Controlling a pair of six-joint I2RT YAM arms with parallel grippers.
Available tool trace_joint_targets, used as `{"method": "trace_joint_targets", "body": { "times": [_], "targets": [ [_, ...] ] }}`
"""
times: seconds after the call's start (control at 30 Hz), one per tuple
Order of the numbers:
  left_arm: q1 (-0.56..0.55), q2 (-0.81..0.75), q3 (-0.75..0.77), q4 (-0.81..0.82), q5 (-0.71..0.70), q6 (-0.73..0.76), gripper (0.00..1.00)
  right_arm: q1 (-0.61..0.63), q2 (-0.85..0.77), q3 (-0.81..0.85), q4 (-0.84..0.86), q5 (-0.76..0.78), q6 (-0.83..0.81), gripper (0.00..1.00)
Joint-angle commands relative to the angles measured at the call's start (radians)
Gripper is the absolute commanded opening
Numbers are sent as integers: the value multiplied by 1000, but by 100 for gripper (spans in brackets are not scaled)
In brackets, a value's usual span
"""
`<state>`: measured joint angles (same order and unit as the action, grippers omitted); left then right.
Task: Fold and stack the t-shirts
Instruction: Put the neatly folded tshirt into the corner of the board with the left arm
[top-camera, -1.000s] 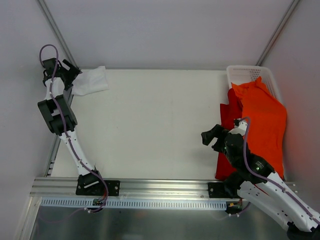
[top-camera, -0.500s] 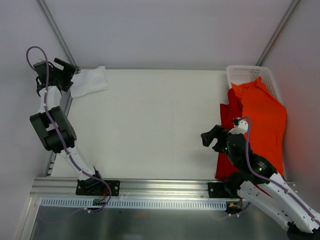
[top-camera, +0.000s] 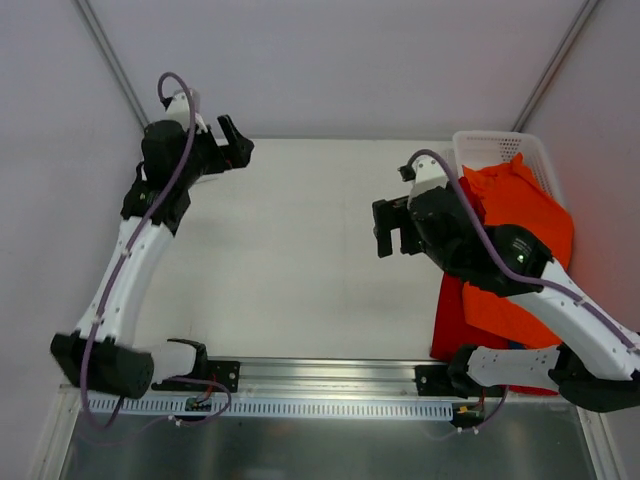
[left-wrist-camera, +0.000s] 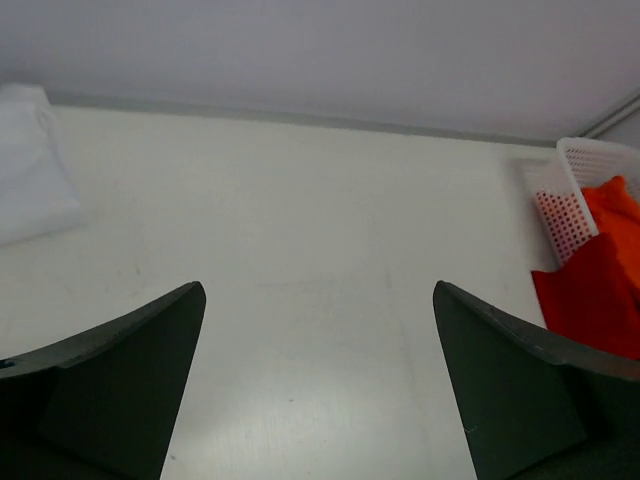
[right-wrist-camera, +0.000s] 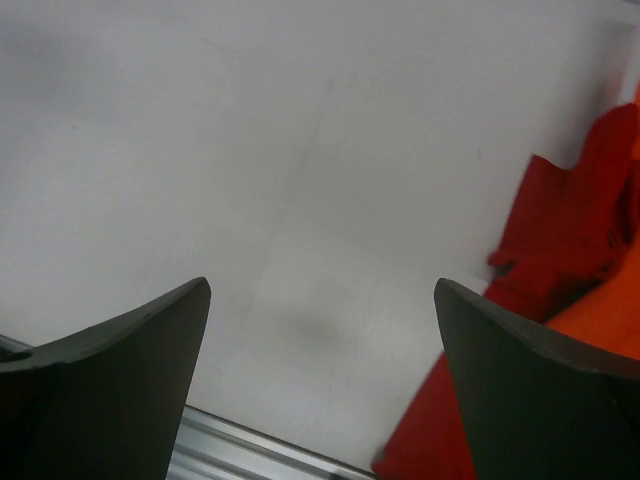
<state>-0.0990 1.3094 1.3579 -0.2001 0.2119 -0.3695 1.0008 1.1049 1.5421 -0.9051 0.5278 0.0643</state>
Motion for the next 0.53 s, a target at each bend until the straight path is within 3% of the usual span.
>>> {"method": "trace_joint_targets", "body": {
  "times": [0.0, 0.07, 0.17, 0.23, 0.33, 0.5],
  "targets": [
    [-195, -247, -107, -188, -610, 326, 99, 87, 119, 33, -385, 386, 107, 99],
    [-234, -397, -251, -238, -580, 270, 99, 102, 70, -57, -330, 362, 196, 99],
    [-266, -591, -410, -266, -439, 218, 99, 102, -108, -357, 49, 181, 190, 99],
    [-274, -726, -489, -266, -352, 230, 99, 102, -174, -527, 136, 127, 219, 99],
    [-281, -837, -529, -260, -281, 248, 99, 105, -218, -611, 143, 144, 291, 99],
    [-288, -819, -519, -251, -283, 222, 99, 142, -231, -626, 63, 210, 365, 99]
  ]
}}
